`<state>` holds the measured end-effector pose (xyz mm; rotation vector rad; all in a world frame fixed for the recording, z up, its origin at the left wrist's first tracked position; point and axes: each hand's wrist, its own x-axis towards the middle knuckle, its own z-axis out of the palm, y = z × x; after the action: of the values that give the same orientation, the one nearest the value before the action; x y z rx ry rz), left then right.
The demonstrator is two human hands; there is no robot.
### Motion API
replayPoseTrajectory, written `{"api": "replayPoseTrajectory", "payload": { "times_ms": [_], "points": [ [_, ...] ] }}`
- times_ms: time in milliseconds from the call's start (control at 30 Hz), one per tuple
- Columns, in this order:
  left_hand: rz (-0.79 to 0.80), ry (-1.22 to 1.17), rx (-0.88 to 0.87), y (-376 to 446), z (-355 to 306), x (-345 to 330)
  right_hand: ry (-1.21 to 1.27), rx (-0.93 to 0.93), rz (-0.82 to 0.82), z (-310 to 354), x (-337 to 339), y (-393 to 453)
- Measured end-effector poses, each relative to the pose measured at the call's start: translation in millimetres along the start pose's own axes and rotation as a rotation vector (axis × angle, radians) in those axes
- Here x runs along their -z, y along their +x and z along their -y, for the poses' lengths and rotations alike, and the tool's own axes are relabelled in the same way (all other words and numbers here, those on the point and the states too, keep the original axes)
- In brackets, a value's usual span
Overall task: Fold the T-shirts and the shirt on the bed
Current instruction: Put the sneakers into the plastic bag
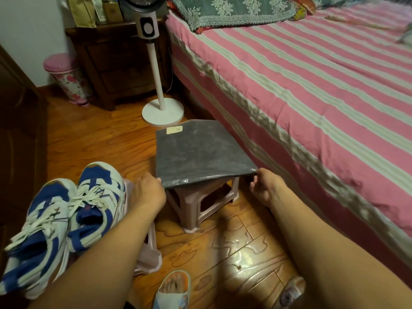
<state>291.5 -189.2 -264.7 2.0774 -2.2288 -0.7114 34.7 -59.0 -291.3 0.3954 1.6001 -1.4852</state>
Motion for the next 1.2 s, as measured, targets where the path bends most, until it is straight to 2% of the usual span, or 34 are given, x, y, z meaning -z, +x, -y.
{"api": "replayPoseTrajectory", "payload": {
  "times_ms": [33,167,267,333,433,500,567,633,800,833,900,967,1000,1067,1167,1200],
  "points": [
    [-0.064,0.004,-0.097,-4,-3,-2,0.014,-0.03,0.037,-1,-1,-4],
    [-0.081,0.271,-0.473,-12,-11,-22,0.013,-0.062,0.078,6,0,-8],
    [-0.168,0.292,-0.612,-3,-14,-31,-0.029,-0.041,0.058,13,3,-9],
    [-0.17,0.32,-0.663,1,-14,-30,-0.03,-0.019,0.068,16,6,-11],
    [-0.101,0.246,-0.664,0,-15,-22,0.039,0.026,0.106,10,0,-18],
    [-0.052,0.204,-0.663,-7,-15,-18,-0.033,0.028,0.154,-7,-13,-30],
    [0.009,0.316,-0.666,-15,-12,-18,-0.153,0.006,0.219,-31,-29,-47],
    [0.071,0.482,-0.585,-26,-4,-16,-0.269,0.019,0.234,-53,-38,-60],
    [-0.056,0.515,-0.307,-43,48,61,-0.419,0.049,0.239,-68,-46,-67],
    [-0.018,0.551,-0.243,-43,65,79,-0.434,0.069,0.256,-68,-50,-71],
    [0.157,0.658,-0.109,-44,97,103,-0.46,0.113,0.311,-69,-55,-82],
    [0.317,0.731,-0.062,-52,117,108,-0.488,0.13,0.364,-71,-57,-101],
    [0.34,0.729,-0.074,-56,122,107,-0.513,0.142,0.393,-72,-58,-109],
    [0.241,0.658,-0.125,-62,122,109,-0.643,0.252,0.462,-76,-59,-122],
    [-0.016,0.47,-0.239,-81,90,131,-1.13,0.833,0.603,-80,-55,-138],
    [-0.072,0.413,-0.294,-90,72,137,-1.19,0.993,0.691,-82,-56,-149]
  ]
}}
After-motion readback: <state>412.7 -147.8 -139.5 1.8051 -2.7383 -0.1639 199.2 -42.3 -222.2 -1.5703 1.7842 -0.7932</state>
